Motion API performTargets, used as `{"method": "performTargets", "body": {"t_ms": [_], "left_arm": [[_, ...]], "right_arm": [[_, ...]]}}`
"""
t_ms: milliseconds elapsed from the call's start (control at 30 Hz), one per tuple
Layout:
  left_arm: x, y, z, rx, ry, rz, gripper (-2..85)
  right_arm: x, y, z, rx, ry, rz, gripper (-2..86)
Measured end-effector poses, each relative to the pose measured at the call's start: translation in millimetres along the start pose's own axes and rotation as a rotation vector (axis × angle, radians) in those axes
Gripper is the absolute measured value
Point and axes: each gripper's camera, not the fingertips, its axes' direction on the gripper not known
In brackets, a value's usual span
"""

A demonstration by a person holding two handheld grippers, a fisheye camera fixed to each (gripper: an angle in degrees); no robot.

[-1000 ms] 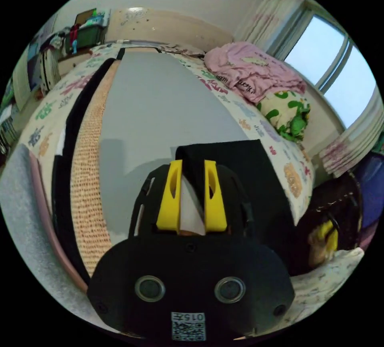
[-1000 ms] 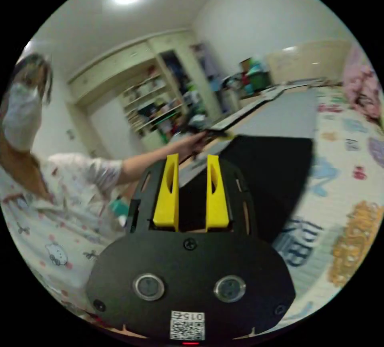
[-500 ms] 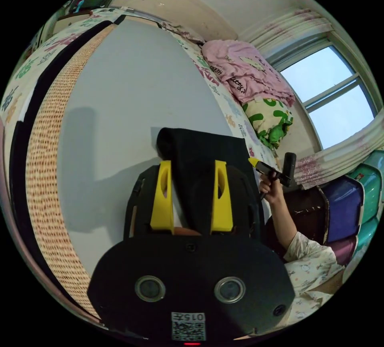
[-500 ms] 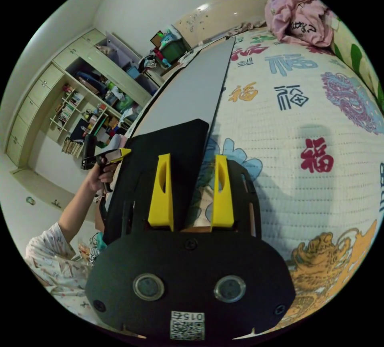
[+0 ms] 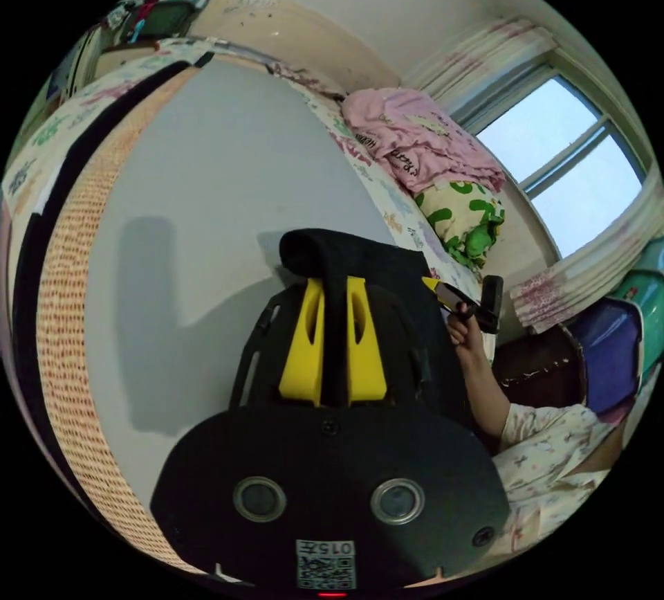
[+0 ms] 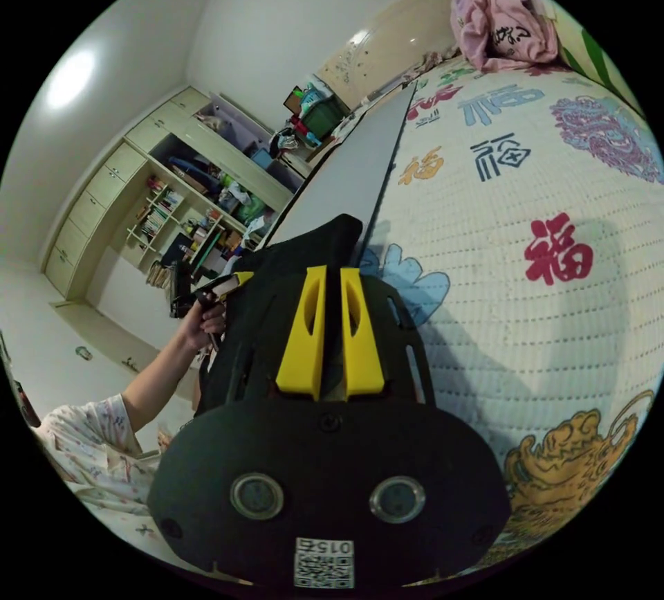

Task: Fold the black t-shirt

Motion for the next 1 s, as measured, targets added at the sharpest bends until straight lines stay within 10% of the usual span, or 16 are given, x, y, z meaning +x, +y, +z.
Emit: {"method": "performTargets", "body": {"t_ms": [533,1000], "left_arm": [[126.0,355.2,-370.3,0.642,0.018,0.392,2.7],[143.6,824.4,-636.8,1.079,-0.654,-0.019,3.3]], "right_arm": [[-246.3,215.8,-71.4,0.205,-0.385,-0.649,2.8],[-455.5,416.7,301.5,-0.267,-0.869,-0.796,3.2]]}}
